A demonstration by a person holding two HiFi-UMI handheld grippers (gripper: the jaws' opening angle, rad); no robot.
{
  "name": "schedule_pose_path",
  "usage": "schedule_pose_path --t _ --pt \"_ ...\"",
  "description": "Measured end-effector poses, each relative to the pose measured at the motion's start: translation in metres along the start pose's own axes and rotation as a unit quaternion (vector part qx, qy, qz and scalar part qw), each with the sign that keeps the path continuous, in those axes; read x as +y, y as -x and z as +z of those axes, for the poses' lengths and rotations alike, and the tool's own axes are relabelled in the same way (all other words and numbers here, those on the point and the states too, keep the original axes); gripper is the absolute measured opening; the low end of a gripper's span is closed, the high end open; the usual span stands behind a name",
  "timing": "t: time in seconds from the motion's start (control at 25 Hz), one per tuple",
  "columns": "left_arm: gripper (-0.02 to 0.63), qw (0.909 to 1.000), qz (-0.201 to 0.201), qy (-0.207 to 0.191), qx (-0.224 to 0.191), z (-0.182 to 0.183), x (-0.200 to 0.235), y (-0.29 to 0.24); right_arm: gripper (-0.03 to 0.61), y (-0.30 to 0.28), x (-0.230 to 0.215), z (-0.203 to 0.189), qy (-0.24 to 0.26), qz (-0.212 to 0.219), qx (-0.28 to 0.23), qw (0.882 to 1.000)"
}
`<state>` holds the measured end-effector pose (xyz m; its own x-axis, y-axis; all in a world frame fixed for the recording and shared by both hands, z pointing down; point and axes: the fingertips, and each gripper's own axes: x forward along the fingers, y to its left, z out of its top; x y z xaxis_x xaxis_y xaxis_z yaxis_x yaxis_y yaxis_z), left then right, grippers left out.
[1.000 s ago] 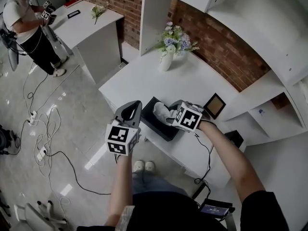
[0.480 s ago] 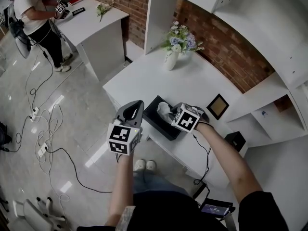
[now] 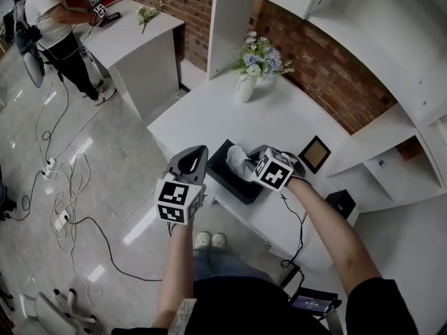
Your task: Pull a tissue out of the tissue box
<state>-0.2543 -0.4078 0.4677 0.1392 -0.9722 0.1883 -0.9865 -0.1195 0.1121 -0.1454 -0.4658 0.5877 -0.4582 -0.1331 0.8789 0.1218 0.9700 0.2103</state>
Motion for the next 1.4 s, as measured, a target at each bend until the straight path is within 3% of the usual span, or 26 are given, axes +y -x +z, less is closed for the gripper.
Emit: schedule_pose_path --t 0.72,0.92,1.0,1.12,1.24,1.4 --pt "0.009 0.9995 -0.027 -0.01 -0.012 0.019 -0.016 -0.017 0.002 0.067 -0.032 0.019 -0.01 -0.065 -0.057 0.996" --pt "0.009 0.9991 -0.032 -0.018 -0.02 0.03 -0.019 -0.019 0.001 0.104 -0.055 0.034 -0.061 -0.105 -0.119 0.985" --pt "0.009 0.9989 -0.034 -0.02 -0.025 0.035 -0.019 -0.02 0.0 0.126 -0.07 0.042 -0.094 -0.133 -0.167 0.972" --pt "0.009 0.9987 -0.035 -0.021 -0.032 0.041 -0.019 -0.021 0.002 0.168 -0.092 0.051 -0.144 -0.18 -0.25 0.941" --pt "0.009 0.9984 -0.035 -0.025 -0.036 0.046 -0.02 -0.023 0.002 0.209 -0.108 0.052 -0.187 -0.225 -0.326 0.899" --pt "0.009 0.9981 -0.035 -0.027 -0.044 0.054 -0.02 -0.025 0.002 0.253 -0.117 0.042 -0.244 -0.273 -0.413 0.834"
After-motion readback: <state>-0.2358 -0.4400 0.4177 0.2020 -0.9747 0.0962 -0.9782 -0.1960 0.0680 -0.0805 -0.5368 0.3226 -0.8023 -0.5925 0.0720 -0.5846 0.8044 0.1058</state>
